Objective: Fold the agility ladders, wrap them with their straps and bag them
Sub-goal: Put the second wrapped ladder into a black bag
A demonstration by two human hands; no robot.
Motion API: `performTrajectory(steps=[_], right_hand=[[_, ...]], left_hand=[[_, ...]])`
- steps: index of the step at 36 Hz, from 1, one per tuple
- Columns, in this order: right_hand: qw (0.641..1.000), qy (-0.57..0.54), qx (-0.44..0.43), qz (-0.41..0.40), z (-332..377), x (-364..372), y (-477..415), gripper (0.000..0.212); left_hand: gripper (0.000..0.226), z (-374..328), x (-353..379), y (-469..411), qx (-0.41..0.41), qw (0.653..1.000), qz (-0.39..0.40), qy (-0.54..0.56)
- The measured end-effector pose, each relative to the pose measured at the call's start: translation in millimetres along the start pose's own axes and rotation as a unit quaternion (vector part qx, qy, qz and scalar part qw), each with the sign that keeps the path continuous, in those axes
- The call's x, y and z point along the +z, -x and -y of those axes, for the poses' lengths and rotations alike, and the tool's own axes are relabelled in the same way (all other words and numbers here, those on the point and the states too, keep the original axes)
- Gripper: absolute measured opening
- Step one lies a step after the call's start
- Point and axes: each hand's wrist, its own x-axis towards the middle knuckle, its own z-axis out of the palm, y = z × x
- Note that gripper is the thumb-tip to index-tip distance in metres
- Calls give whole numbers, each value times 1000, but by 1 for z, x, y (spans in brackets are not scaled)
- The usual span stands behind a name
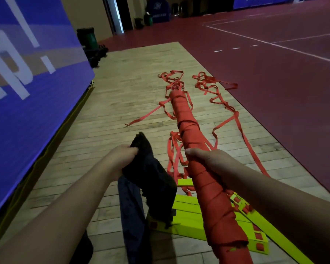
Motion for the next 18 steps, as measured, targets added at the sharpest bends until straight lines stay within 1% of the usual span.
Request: performTrajectory(steps=[2,4,6,8,10,12,14,16,18], right_hand=[[997,58,-49,-5,5,-1,1,47],[991,105,-85,17,10,1,7,42],[983,139,-108,43,12,3,14,37],[977,159,-118,72,12,9,19,39],[973,178,-112,97,8,18,22,43],[970,197,-103,100,3,24,24,49],[973,188,-80,111,-1,29,24,52],[978,152,-55,132,-5,29,24,46],[983,109,-45,139,-9,29,24,40]], left_hand=[[21,2,-5,-7,-32,999,-22,29],[26,4,-13,-13,-60,995,-38,71],[30,5,-20,-20,-87,990,-27,111],[31,8,-29,-30,-113,980,-14,161],[29,13,-34,-41,-126,968,-16,218],[23,18,-35,-50,-118,966,-16,230],[28,21,-34,-53,-106,965,-15,240],[31,20,-30,-50,-85,967,11,242],[32,14,-25,-44,-67,971,17,227]])
